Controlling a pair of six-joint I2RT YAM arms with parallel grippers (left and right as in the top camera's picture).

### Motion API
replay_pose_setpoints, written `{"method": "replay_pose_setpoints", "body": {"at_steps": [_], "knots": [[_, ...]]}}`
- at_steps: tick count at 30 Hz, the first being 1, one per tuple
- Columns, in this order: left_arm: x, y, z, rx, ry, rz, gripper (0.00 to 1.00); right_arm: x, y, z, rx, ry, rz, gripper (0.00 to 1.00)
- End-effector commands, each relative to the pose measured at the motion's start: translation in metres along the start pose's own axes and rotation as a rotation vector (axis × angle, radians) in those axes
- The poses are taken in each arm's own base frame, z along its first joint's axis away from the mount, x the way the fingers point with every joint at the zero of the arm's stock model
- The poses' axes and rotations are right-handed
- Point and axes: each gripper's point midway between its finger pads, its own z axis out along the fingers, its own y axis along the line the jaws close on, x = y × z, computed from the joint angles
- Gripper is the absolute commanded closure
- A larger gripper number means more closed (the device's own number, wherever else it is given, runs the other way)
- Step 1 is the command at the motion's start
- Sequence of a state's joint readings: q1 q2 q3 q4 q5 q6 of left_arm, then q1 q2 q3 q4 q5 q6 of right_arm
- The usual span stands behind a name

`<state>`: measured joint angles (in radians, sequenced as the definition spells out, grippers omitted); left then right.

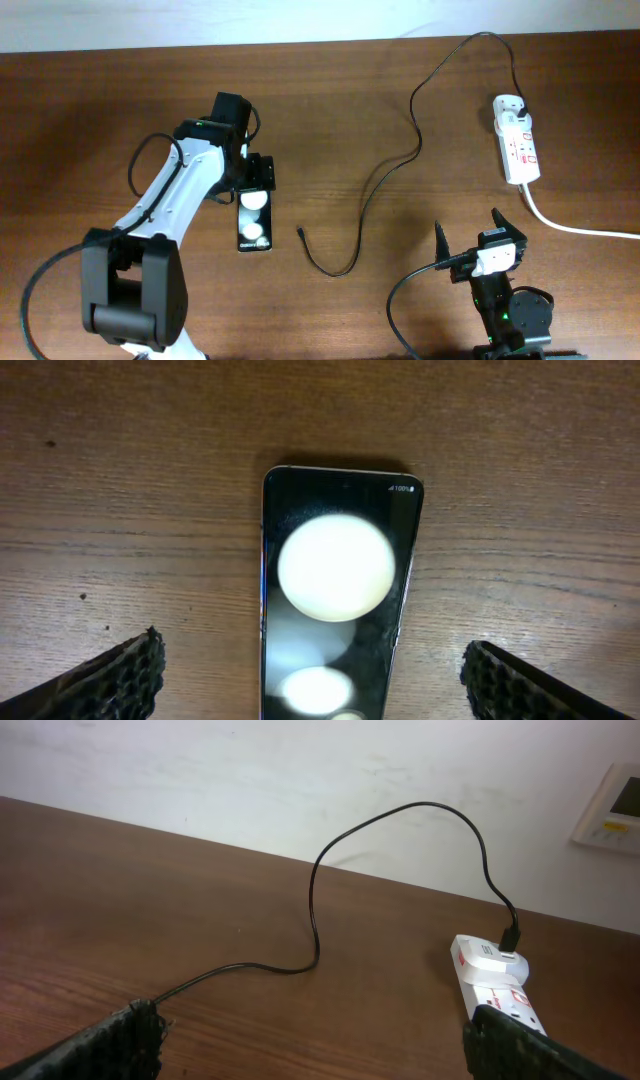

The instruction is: Plug charger to phone and switch on socket

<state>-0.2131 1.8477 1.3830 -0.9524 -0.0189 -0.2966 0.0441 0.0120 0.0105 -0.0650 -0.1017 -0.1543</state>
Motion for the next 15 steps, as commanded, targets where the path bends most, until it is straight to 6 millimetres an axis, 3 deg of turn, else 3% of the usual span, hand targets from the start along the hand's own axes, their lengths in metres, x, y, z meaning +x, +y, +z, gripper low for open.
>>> {"method": "replay_pose_setpoints", "body": {"at_steps": [1,10,15], "knots": [[-0.006,0.000,-0.004,-0.004,-0.027,-0.014,0.01,0.002,0.001,0.000,-0.002,0.003,0.005,0.01],[-0.023,-0.005,-0.004,0.019,-0.099,-0.017,0.01,0.002,0.001,0.000,-0.002,0.003,0.005,0.01],[-0.017,-0.003,0.001,0.013,-0.081,-0.028,0.01,0.002,0.001,0.000,-0.002,0.003,0.005,0.01]]}}
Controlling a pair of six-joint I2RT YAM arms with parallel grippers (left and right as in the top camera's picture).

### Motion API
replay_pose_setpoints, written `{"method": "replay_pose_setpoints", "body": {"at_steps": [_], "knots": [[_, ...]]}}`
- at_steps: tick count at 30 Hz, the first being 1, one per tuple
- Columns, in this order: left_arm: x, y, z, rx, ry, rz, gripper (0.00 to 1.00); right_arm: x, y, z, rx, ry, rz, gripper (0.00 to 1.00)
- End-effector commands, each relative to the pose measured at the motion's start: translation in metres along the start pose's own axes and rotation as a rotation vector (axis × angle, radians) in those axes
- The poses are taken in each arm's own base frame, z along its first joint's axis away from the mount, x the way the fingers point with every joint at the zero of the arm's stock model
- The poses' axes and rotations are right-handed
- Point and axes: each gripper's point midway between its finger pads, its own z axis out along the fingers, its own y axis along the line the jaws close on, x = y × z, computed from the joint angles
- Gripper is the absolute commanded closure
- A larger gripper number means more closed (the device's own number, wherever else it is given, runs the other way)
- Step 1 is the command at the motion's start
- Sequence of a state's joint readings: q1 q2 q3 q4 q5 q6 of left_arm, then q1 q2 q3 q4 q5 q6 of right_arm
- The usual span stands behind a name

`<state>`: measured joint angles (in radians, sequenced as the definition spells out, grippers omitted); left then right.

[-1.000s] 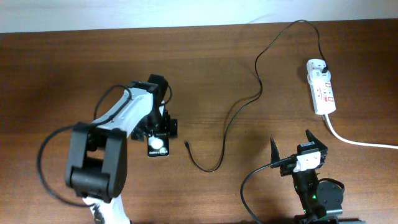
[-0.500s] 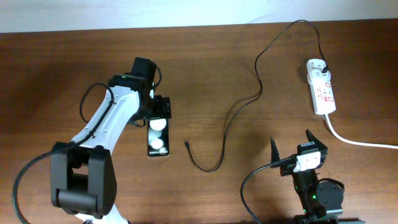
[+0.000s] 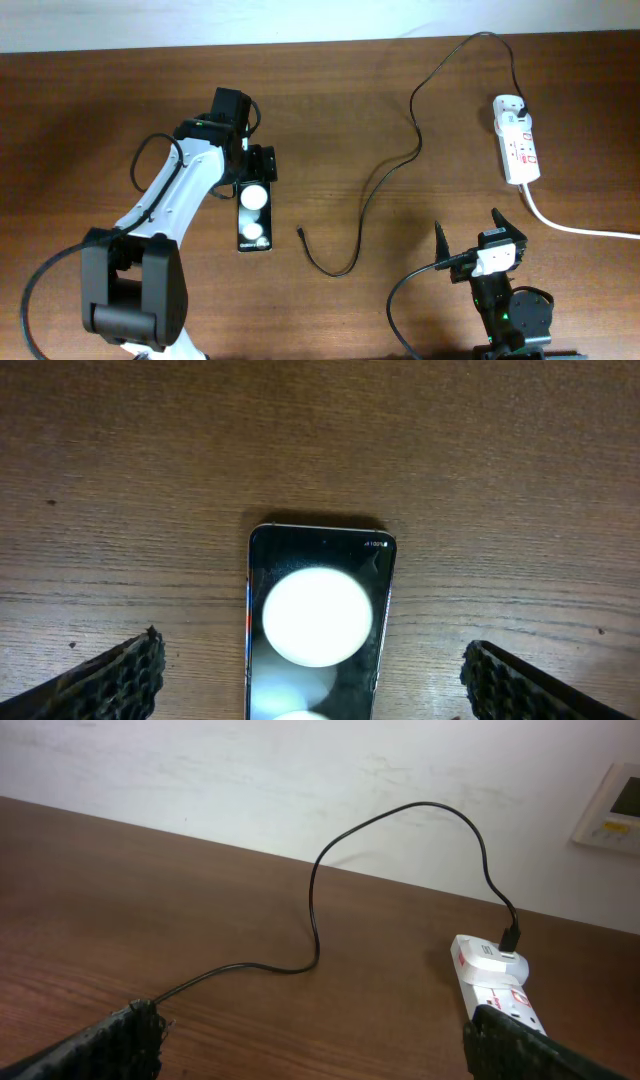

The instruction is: Plug charger to phone and switch on socket

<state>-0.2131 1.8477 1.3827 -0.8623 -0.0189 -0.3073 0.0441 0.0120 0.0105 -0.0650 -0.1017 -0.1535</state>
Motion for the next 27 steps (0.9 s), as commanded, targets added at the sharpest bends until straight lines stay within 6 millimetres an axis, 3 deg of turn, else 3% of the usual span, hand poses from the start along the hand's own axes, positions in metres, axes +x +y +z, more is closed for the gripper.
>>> {"method": "replay_pose_setpoints", "body": {"at_steps": [1,8,27], "knots": [[0.005,0.004,0.003,-0.014,0.006,-0.015,0.01,0.002,0.001,0.000,-0.002,0.003,0.004,0.01],[0.018,0.007,0.014,-0.023,0.034,-0.017,0.01,0.002,0.001,0.000,-0.002,0.003,0.004,0.01],[0.014,0.005,0.019,-0.017,0.017,-0.016,0.01,0.002,0.001,0.000,-0.002,0.003,0.004,0.01]]}}
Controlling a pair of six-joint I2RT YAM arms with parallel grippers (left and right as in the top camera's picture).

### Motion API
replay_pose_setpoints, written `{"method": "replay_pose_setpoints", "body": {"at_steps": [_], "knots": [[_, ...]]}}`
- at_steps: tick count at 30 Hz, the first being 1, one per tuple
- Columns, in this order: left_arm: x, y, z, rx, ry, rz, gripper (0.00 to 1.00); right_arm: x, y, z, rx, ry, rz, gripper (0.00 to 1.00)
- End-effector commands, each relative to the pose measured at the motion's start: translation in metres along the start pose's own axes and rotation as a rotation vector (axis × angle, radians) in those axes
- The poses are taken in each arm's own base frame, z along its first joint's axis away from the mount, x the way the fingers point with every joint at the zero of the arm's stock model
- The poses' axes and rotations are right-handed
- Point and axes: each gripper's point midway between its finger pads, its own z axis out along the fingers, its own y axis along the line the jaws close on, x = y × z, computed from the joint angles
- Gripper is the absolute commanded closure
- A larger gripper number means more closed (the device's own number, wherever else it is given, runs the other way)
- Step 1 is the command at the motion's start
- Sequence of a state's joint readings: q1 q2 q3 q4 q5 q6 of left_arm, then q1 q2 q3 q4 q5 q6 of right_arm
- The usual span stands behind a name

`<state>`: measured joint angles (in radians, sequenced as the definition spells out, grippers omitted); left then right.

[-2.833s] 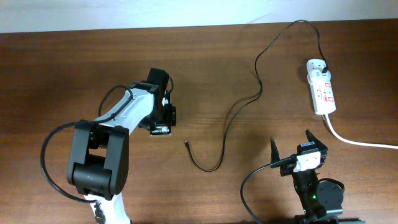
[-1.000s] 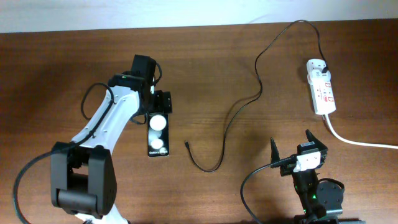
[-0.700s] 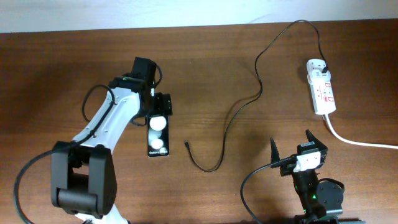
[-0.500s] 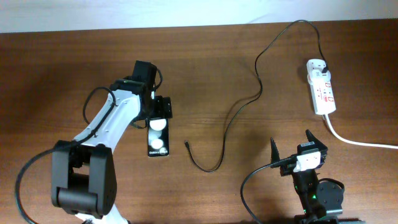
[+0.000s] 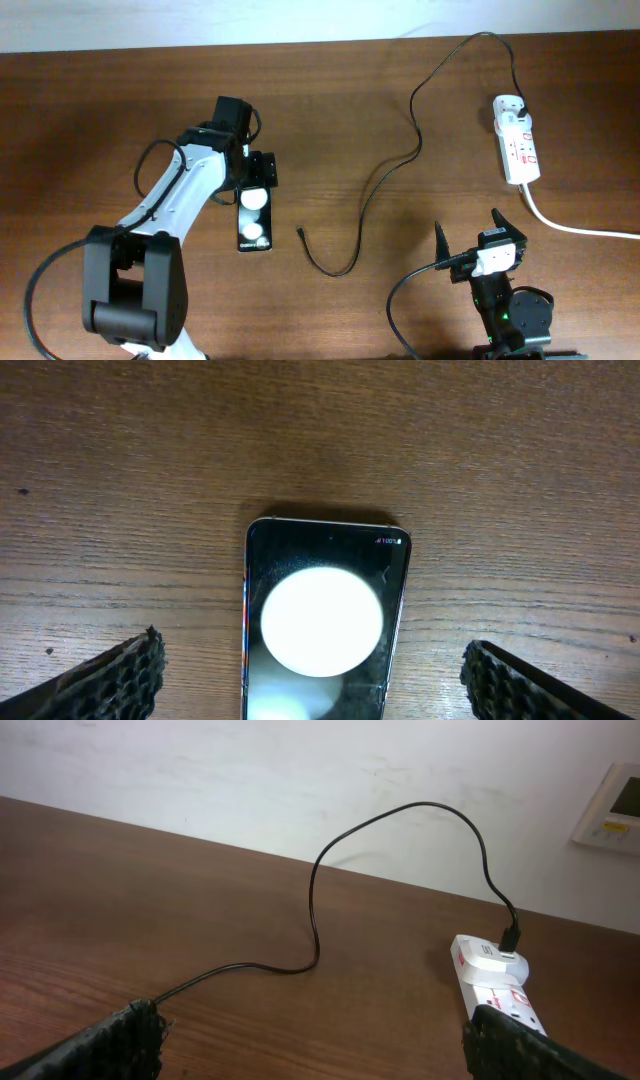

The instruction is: Plug charger to phone and switch on socket

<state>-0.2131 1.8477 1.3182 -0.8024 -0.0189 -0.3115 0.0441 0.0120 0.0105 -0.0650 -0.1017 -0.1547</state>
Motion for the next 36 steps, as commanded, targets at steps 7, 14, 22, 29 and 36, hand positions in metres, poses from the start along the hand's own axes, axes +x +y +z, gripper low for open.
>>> {"method": "replay_pose_setpoints", "body": {"at_steps": [7,14,22,29,36], "knots": [[0.008,0.004,0.012,-0.014,0.007,-0.012,0.01,0.002,0.001,0.000,-0.002,0.003,0.005,0.01],[0.004,0.002,0.023,0.002,-0.041,-0.013,0.01,0.002,0.001,0.000,-0.002,0.003,0.005,0.01],[0.035,0.010,0.043,-0.012,0.023,-0.011,0.01,0.002,0.001,0.000,-0.002,0.003,0.005,0.01],[0.060,0.011,0.053,0.009,0.088,-0.010,0.01,0.002,0.001,0.000,-0.002,0.003,0.005,0.02],[0.063,0.000,0.052,0.030,0.095,0.012,0.00,0.002,0.001,0.000,-0.002,0.003,0.005,0.01]]}}
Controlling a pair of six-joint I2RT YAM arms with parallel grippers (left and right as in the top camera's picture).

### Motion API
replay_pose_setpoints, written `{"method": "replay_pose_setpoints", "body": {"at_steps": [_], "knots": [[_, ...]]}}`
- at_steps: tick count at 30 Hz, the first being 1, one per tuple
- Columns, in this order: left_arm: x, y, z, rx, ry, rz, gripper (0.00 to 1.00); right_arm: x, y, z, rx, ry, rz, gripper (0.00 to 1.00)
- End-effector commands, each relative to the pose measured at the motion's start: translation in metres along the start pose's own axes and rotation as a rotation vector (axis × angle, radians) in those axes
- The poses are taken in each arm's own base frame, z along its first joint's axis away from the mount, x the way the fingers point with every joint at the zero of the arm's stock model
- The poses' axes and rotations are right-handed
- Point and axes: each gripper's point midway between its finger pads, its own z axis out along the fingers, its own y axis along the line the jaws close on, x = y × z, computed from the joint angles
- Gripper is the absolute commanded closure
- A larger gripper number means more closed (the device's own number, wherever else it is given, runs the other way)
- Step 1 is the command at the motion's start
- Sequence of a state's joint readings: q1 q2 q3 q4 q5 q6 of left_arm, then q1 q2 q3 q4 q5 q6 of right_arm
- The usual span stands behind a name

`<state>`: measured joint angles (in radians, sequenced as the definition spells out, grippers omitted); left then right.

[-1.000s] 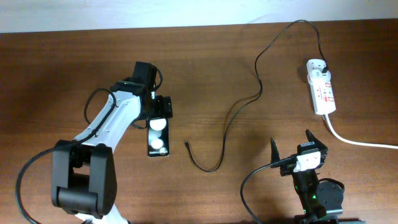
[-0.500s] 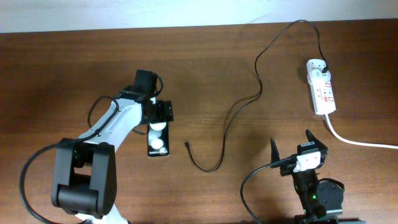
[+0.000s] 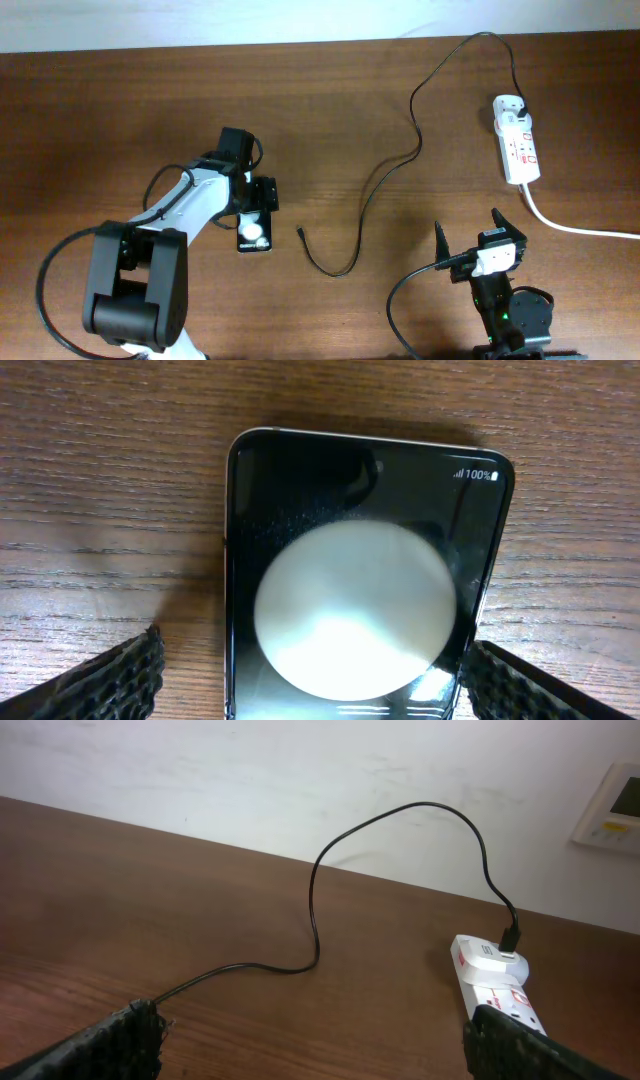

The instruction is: Plug charger to phone and switch on socket

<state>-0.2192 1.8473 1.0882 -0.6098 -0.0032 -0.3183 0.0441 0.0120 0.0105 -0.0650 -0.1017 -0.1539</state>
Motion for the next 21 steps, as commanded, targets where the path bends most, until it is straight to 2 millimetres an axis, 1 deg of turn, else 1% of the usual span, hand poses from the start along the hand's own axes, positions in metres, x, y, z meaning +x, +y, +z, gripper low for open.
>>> {"method": "replay_pose_setpoints", "body": {"at_steps": [1,3,10,14,21], "knots": [[0.020,-0.011,0.007,0.027,0.052,0.023,0.01,0.002,0.001,0.000,-0.002,0.003,0.004,0.01],[0.022,-0.015,0.007,0.015,0.050,0.042,0.01,0.002,0.001,0.000,-0.002,0.003,0.004,0.01],[0.031,-0.008,0.012,-0.030,0.060,0.052,0.01,0.002,0.001,0.000,-0.002,0.003,0.004,0.01],[0.028,0.001,0.013,-0.076,0.043,0.054,0.02,0.002,0.001,0.000,-0.002,0.003,0.004,0.01],[0.029,0.000,0.013,-0.072,0.043,0.054,0.01,0.002,0.001,0.000,-0.002,0.003,0.004,0.02]]}}
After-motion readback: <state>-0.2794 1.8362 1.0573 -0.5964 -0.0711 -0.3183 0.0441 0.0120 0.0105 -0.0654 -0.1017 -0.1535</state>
